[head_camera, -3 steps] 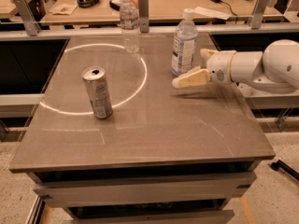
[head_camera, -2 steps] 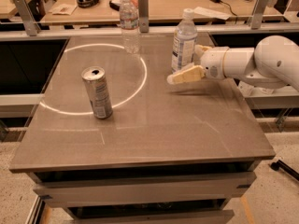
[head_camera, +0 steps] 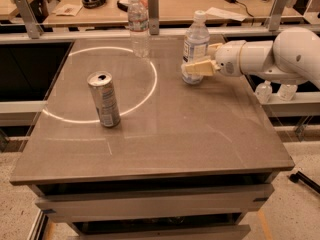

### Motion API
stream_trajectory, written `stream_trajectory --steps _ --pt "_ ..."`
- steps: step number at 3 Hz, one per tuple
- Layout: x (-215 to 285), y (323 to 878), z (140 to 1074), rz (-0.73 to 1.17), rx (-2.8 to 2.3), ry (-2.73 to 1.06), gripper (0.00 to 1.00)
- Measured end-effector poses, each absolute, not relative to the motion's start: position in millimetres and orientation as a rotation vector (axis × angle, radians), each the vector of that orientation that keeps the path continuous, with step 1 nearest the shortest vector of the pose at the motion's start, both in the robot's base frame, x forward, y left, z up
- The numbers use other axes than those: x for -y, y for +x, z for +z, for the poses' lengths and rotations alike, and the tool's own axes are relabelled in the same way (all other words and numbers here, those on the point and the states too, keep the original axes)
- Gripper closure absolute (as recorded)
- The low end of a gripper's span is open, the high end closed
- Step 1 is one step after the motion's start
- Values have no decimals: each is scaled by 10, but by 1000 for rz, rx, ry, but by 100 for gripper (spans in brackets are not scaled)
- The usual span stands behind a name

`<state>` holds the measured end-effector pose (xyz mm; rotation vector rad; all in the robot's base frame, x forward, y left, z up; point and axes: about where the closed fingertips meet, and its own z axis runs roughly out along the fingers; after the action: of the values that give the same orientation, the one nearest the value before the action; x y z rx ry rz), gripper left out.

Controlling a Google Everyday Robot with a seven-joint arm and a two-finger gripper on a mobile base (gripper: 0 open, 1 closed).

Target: Move blue plastic bottle near redbull can

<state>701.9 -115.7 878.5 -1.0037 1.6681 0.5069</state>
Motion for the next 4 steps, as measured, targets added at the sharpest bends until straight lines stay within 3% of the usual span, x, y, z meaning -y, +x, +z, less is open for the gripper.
stream_trajectory --steps 2,3,4 --pt "1125 6949 8893 584 -1638 -1019 87" --pt "881 6534 8890 775 -1622 -1109 100" --pt "617 6044 8770 980 -1627 -1235 100"
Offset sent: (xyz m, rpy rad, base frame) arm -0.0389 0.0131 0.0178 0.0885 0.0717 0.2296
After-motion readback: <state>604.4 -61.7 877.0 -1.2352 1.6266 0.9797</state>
